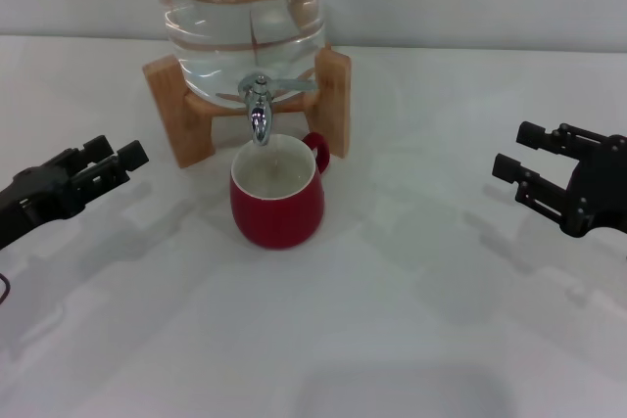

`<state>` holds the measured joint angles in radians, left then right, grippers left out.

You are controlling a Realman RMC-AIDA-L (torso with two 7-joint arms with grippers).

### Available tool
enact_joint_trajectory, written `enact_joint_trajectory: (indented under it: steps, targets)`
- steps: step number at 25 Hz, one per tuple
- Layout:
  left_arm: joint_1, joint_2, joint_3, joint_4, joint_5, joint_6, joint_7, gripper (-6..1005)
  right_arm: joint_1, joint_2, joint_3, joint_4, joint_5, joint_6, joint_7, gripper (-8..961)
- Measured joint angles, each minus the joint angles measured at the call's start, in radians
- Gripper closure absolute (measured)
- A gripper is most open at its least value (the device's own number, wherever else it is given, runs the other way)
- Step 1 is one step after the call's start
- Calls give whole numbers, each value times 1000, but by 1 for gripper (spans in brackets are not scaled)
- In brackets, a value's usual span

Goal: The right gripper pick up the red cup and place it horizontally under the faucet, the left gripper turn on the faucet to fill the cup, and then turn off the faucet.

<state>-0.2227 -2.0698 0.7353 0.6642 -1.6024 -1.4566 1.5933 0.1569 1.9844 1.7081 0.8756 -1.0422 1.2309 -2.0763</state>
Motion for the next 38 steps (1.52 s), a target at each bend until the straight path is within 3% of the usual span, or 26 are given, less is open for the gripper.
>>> enact_joint_trajectory:
  steps: [22, 30, 38]
  targets:
    - [-14, -2, 9, -6, 5, -13, -14, 158, -4, 16, -11, -1, -44, -5, -22, 474]
    - [-14, -3, 9, -8, 7, -21, -16, 158, -8, 16, -3, 5, -40, 3, -7, 128]
    - [-13, -3, 8, -6, 7, -25, -16, 158, -1, 16, -1, 4, -38, 20, 40, 185]
